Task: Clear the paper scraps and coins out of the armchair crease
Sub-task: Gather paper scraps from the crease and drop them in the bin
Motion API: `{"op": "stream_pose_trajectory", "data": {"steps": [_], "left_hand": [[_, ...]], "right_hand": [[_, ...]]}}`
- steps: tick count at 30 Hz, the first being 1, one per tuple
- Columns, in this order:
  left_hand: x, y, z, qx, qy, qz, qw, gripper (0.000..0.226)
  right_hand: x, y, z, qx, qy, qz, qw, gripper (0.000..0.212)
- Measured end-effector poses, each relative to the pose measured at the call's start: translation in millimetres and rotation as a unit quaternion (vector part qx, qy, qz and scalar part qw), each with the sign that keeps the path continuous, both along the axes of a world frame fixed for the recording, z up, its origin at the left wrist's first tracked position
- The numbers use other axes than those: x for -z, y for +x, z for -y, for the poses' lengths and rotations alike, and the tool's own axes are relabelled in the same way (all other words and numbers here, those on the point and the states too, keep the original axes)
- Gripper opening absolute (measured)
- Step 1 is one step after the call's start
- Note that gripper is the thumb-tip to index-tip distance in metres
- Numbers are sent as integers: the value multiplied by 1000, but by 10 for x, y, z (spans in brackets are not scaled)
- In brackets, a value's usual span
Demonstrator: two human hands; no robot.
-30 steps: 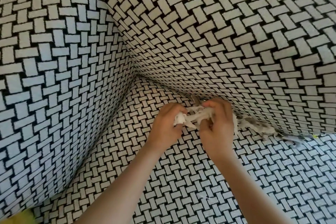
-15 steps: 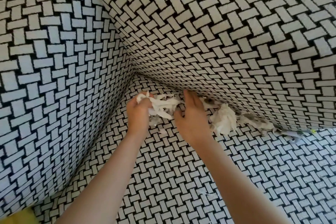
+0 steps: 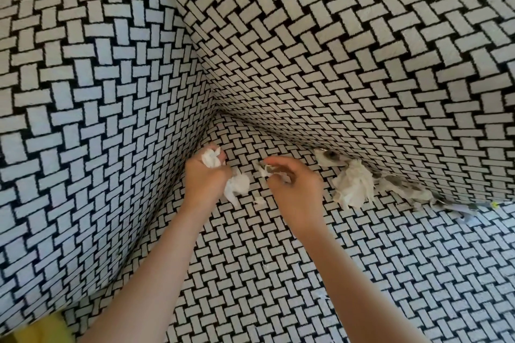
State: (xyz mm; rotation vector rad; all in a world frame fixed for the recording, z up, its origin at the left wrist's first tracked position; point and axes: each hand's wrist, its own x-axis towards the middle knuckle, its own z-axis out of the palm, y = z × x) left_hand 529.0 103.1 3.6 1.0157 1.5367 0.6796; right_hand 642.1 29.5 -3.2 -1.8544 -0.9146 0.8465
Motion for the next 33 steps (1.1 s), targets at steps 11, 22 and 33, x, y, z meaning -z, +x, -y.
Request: {"op": "stream_pose_trajectory", "data": {"steps": [11, 22, 33], "left_hand": [[324, -66, 278, 186, 216, -97, 954, 31], [98, -152, 62, -119, 41, 148, 981, 33], [47, -49, 191, 101, 120, -40, 987, 8]], "right_hand": [[207, -139, 194, -245, -8, 177, 953, 62], [48, -166, -12, 100, -8, -48, 994, 27], [-52, 268, 102, 41, -140, 206, 968, 25]]}}
